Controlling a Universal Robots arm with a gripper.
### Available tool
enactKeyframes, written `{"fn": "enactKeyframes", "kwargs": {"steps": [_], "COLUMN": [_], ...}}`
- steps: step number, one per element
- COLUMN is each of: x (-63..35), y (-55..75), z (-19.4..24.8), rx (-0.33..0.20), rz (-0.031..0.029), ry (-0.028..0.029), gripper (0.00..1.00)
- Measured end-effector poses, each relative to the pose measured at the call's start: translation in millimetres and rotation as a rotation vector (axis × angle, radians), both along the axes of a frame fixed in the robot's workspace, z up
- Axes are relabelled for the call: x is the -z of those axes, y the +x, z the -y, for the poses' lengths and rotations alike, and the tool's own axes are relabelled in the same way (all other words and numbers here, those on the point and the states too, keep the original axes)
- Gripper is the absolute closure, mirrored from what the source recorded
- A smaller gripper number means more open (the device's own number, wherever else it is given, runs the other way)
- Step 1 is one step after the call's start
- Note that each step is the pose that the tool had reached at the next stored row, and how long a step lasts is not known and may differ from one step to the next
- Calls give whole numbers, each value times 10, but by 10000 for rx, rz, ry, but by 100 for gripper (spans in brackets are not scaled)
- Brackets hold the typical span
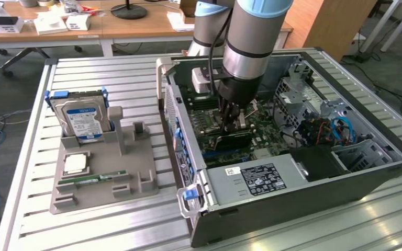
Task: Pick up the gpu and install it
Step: 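Press down on the gpu until it lock into place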
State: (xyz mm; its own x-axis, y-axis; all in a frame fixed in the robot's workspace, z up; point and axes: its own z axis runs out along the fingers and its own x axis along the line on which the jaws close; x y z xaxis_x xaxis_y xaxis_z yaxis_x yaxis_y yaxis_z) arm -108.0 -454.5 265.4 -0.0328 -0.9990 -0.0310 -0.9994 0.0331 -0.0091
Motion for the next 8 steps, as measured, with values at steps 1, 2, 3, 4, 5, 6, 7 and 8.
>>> {"fn": "enactKeyframes", "kwargs": {"steps": [1, 2, 3, 4, 5, 6, 7, 8], "x": [1, 5, 8, 8, 8, 9, 9, 10], "y": [0, 0, 0, 0, 0, 0, 0, 0], "z": [0, 0, 0, 0, 0, 0, 0, 0], "rx": [-1, -1, 0, -1, -1, 0, 0, 0], "rz": [0, 1, 0, 0, -1, 0, 0, 0], "ry": [0, 0, -2, -3, -2, -1, -1, -1], "gripper": [89, 89, 89, 89, 89, 89, 89, 89]}}
